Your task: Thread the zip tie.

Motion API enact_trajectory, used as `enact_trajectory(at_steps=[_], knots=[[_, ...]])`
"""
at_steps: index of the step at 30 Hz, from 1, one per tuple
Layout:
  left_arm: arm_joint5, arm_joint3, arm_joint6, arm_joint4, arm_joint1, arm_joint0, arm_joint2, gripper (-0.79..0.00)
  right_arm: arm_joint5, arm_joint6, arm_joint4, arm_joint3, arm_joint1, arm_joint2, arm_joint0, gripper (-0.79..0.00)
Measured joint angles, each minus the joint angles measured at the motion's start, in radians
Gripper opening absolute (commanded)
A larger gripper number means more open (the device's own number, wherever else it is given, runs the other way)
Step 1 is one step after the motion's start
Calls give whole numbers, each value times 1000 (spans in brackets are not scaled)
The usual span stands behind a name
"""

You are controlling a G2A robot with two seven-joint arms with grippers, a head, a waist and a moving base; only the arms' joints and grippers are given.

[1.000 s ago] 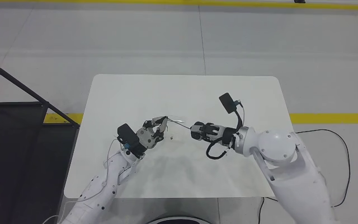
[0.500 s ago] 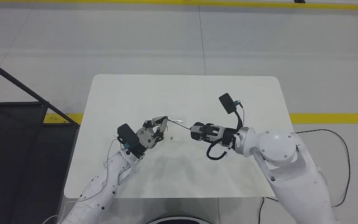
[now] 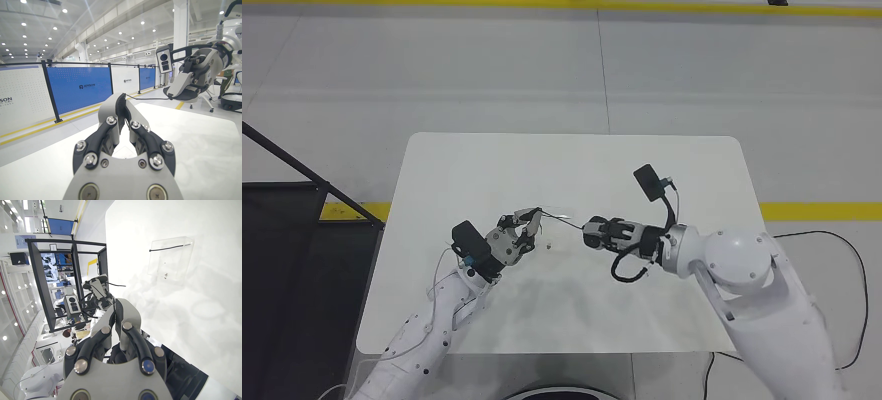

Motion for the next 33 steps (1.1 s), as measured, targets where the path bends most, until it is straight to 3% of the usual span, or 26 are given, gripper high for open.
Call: enact_trajectory(at_steps=[33], knots=[[0, 0, 0, 0, 0, 0, 0, -785, -3, -41, 44, 12, 3, -20, 18, -785]])
